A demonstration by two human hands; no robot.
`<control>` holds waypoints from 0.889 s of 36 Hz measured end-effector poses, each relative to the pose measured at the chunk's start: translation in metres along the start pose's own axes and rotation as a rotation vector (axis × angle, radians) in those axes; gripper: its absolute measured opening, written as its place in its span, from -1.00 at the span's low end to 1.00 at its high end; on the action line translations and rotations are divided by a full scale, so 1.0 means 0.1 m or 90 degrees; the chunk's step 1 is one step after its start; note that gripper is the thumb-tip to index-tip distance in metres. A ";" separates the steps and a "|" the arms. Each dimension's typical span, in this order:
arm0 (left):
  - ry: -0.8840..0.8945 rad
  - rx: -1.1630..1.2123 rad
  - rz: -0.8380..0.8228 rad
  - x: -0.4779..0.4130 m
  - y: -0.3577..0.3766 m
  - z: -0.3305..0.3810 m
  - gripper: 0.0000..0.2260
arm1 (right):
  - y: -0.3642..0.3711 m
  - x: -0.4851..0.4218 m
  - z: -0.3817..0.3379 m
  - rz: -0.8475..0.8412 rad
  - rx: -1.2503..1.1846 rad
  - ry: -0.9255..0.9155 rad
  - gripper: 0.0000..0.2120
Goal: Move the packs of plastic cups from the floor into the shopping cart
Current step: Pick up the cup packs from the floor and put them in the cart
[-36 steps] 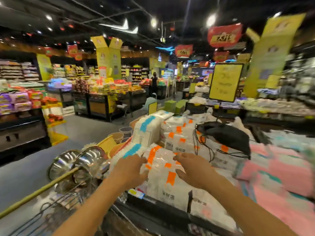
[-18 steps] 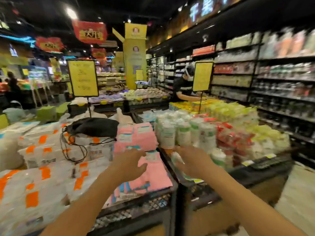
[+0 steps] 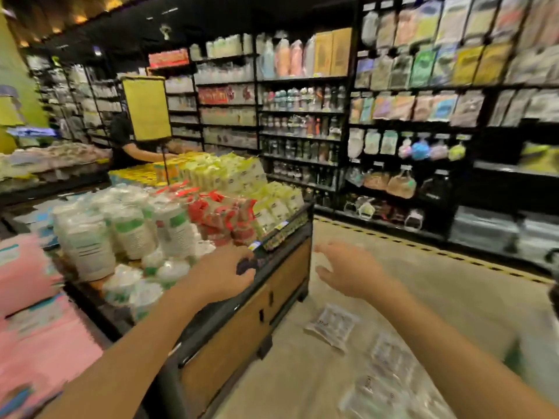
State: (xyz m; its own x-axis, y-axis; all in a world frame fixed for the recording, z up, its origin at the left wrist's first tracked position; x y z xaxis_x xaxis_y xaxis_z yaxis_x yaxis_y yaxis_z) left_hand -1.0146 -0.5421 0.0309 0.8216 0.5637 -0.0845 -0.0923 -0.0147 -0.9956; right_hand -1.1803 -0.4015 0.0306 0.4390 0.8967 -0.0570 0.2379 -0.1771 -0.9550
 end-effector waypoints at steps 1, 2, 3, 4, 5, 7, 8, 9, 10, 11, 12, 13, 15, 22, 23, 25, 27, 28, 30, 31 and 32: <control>0.031 0.001 -0.003 -0.11 0.04 0.15 -0.76 | -0.05 0.05 0.17 0.009 -0.004 0.024 -0.55; 0.064 0.005 -0.002 -0.22 0.08 0.31 -0.71 | -0.09 0.11 0.33 0.017 -0.007 0.046 -0.55; 0.093 0.005 -0.003 -0.32 0.11 0.46 -0.65 | -0.13 0.16 0.48 0.022 -0.011 0.070 -0.54; 0.117 0.005 -0.004 -0.43 0.15 0.59 -0.61 | -0.15 0.22 0.62 0.027 -0.016 0.092 -0.53; 0.135 0.004 -0.011 -0.52 0.18 0.72 -0.59 | -0.17 0.27 0.75 0.030 -0.023 0.113 -0.53; 0.168 0.009 -0.029 -0.71 0.28 0.96 -0.57 | -0.22 0.37 0.98 0.039 -0.024 0.149 -0.52; 0.184 0.011 -0.039 -0.80 0.33 1.08 -0.56 | -0.23 0.42 1.08 0.041 -0.023 0.166 -0.52; 0.198 0.014 -0.043 -0.88 0.37 1.19 -0.56 | -0.24 0.46 1.18 0.047 -0.021 0.184 -0.51; 0.213 0.018 -0.042 -0.96 0.40 1.30 -0.56 | -0.25 0.50 1.29 0.052 -0.018 0.202 -0.52; 0.227 0.020 -0.041 -1.03 0.43 1.39 -0.57 | -0.26 0.54 1.37 0.056 -0.016 0.222 -0.52; 0.240 0.020 -0.041 -1.09 0.46 1.49 -0.57 | -0.27 0.59 1.45 0.058 -0.016 0.243 -0.52; 0.255 0.020 -0.042 -1.14 0.50 1.58 -0.57 | -0.28 0.63 1.53 0.062 -0.014 0.263 -0.51; 0.295 0.022 -0.036 -1.24 0.54 1.74 -0.57 | -0.31 0.70 1.66 0.070 -0.005 0.297 -0.51; 0.406 0.031 -0.043 -1.58 0.64 2.14 -0.56 | -0.35 0.83 2.03 0.113 -0.012 0.403 -0.51; 0.418 0.029 -0.043 -1.63 0.66 2.21 -0.56 | -0.34 0.86 2.08 0.119 -0.015 0.414 -0.51; 0.437 0.027 -0.045 -1.73 0.73 2.34 -0.56 | -0.29 0.92 2.20 0.123 -0.018 0.437 -0.51; 0.456 0.030 -0.045 -1.80 0.80 2.49 -0.56 | -0.27 0.97 2.32 0.121 -0.021 0.457 -0.51; 0.468 0.033 -0.048 -1.83 0.84 2.57 -0.56 | -0.25 0.99 2.38 0.121 -0.024 0.464 -0.52; 0.492 0.042 -0.061 -1.88 0.91 2.75 -0.56 | -0.24 1.02 2.53 0.125 -0.029 0.478 -0.52; 0.503 0.043 -0.068 -1.91 0.95 2.85 -0.55 | -0.25 1.02 2.61 0.129 -0.030 0.485 -0.52; 0.514 0.043 -0.071 -1.95 0.98 2.94 -0.56 | -0.25 1.02 2.70 0.133 -0.032 0.490 -0.52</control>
State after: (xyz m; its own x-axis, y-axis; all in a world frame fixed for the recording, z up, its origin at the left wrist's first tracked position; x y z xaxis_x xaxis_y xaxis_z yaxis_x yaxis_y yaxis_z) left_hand -1.3492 -0.4107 -0.0380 0.9777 -0.2096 -0.0138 0.0009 0.0698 -0.9976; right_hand -1.3754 -0.1957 -0.0295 0.9495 0.3137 0.0010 0.1151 -0.3456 -0.9313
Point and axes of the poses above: each hand's wrist, its own x-axis away from the middle knuckle, its own y-axis out of the palm, z = x × y, the point moved 9 cm from there along -x, towards the middle knuckle, and after that the axes turned 12 degrees about -x, right-handed, at the moved point
